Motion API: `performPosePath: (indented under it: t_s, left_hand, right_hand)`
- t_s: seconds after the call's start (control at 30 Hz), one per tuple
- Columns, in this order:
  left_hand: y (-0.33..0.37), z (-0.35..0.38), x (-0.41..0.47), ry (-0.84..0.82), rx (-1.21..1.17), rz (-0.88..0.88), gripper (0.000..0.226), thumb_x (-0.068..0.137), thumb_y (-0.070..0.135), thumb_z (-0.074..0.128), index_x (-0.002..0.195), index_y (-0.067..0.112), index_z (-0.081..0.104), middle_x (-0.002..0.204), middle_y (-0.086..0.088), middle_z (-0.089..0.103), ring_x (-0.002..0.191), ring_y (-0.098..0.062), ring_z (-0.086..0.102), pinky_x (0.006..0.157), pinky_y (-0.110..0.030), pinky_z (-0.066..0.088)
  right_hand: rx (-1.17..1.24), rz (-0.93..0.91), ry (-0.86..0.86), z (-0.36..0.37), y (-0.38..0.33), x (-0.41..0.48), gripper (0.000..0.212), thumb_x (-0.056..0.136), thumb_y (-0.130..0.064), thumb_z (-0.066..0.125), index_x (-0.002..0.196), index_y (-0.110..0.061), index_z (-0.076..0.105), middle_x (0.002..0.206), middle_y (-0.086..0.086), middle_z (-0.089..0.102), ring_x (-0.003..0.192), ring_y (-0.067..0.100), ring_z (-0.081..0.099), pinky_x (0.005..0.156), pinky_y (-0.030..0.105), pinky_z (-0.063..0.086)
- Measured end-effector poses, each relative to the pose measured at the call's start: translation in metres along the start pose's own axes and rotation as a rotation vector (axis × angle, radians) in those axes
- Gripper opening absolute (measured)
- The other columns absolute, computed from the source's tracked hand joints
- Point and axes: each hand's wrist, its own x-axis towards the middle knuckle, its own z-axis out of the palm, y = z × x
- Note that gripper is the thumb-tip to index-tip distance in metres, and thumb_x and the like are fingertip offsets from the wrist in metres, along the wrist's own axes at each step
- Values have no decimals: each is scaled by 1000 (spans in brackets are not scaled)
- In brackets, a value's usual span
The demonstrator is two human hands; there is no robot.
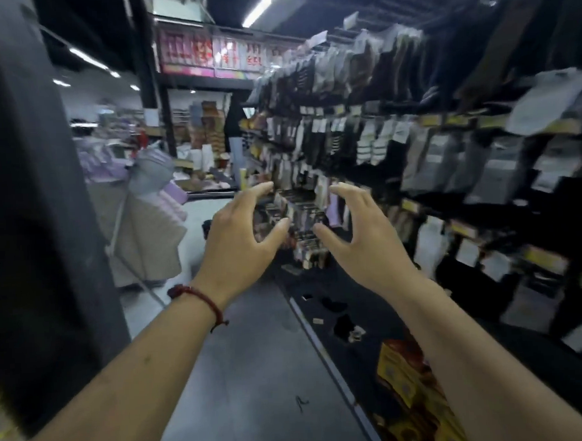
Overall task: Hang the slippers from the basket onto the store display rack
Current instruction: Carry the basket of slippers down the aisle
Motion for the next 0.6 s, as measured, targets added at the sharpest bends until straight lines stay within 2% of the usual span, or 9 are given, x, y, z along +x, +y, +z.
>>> performPosePath:
  t_s: [0.1,0.2,0.33,0.47,0.6]
  left_hand:
    - [-68,14,49,11,146,-81,59,90,47,65,142,28,46,141,5,54,131,-18,49,110,-42,42]
    - [-146,31,77,-4,265,-212,59,88,51,62,140,28,46,139,2,55,128,-20,51,106,-44,45]
    - [-265,62,106,-38,530,-270,60,85,51,66,135,23,52,135,0,57,123,-25,53,108,-43,39]
    - [-376,96,148,-89,615,-309,59,85,56,62,134,25,53,136,2,57,125,-24,53,112,-46,34]
    - [-490,135,224,-196,577,-351,64,84,62,51,136,25,51,135,2,58,125,-23,52,113,-48,34]
  right_hand:
    - [10,-49,-119,60,30,81,66,95,-50,59,151,-28,31,158,-9,29,143,15,35,113,32,36]
    - [10,-89,-191,131,53,151,66,95,-47,61,151,-27,32,158,-7,30,142,17,36,109,16,20]
    - [24,-132,-314,248,78,229,69,93,-48,63,150,-22,33,158,-3,29,141,21,37,110,36,38]
    - [-21,-147,-348,347,113,296,70,93,-49,62,150,-19,35,159,0,29,145,23,31,112,40,35]
    - [-19,-47,-413,440,151,387,75,92,-52,63,152,-19,31,162,4,26,151,25,22,117,45,33]
